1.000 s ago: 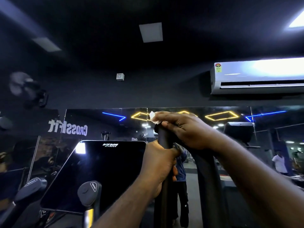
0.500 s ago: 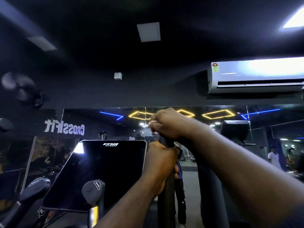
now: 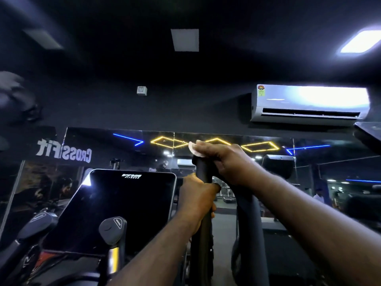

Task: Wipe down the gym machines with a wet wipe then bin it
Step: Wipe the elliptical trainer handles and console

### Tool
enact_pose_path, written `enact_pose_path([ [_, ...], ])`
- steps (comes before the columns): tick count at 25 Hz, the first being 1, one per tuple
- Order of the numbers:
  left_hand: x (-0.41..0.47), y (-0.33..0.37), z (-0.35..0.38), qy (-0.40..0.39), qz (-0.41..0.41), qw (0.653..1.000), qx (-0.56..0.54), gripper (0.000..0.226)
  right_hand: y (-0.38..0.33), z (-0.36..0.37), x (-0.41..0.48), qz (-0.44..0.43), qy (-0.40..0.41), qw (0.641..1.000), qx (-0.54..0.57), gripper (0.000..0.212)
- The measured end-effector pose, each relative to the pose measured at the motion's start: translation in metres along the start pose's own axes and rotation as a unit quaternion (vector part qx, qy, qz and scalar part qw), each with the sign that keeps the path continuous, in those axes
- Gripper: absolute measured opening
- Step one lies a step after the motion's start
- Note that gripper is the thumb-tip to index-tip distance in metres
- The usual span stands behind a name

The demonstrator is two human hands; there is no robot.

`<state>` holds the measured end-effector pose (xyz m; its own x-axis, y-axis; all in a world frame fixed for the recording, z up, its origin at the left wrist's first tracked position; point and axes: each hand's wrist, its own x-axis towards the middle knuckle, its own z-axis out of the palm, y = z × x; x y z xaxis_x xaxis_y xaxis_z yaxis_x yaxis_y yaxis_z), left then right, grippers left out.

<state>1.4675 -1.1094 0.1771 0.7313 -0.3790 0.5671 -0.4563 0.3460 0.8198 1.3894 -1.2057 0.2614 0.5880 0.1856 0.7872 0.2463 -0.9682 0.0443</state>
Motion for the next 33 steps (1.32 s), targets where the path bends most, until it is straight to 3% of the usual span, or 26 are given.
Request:
enact_pose_path([
  [3, 0.000, -0.001, -0.001, -0.008, -0.002, 1.000, 0.006, 0.020, 0.014, -0.010, -0.036, -0.075, 0.002, 0.997, -0.024, 0.053],
  [6, 0.000, -0.002, -0.002, -0.004, -0.003, 1.000, 0.005, 0.020, 0.022, -0.018, -0.081, -0.087, 0.010, 0.995, -0.048, 0.053],
  [10, -0.001, -0.001, -0.001, 0.007, 0.004, 1.000, 0.007, 0.014, 0.006, -0.006, -0.044, -0.129, 0.057, 0.988, -0.070, 0.052],
  [14, -0.001, 0.001, -0.002, -0.007, 0.000, 1.000, 0.014, 0.013, 0.006, 0.015, -0.014, -0.141, -0.026, 0.980, -0.137, 0.065],
  [18, 0.000, -0.002, -0.001, -0.008, 0.007, 1.000, 0.000, 0.017, 0.030, 0.017, -0.073, -0.156, 0.065, 0.968, -0.188, 0.079],
  [20, 0.000, -0.004, -0.001, -0.007, 0.010, 1.000, -0.004, 0.022, 0.029, 0.016, -0.096, -0.140, 0.087, 0.966, -0.201, 0.076],
  [23, 0.004, -0.006, -0.001, -0.007, 0.006, 1.000, -0.017, 0.025, 0.012, 0.006, -0.059, -0.107, 0.085, 0.980, -0.145, 0.059],
  [26, 0.001, -0.004, 0.001, 0.007, 0.005, 1.000, -0.013, 0.017, -0.003, -0.006, -0.009, -0.007, 0.044, 0.998, -0.046, 0.042],
  [28, -0.003, 0.000, 0.001, 0.000, 0.010, 1.000, -0.008, 0.018, -0.006, -0.013, -0.021, 0.039, 0.063, 0.997, -0.015, 0.037],
  [31, -0.004, 0.000, 0.000, -0.003, 0.017, 1.000, -0.002, 0.020, 0.008, -0.016, -0.082, 0.120, 0.097, 0.976, 0.153, 0.029],
  [33, -0.003, -0.003, 0.001, -0.005, 0.019, 1.000, 0.001, 0.015, 0.025, -0.015, -0.098, 0.194, 0.044, 0.950, 0.242, 0.027],
])
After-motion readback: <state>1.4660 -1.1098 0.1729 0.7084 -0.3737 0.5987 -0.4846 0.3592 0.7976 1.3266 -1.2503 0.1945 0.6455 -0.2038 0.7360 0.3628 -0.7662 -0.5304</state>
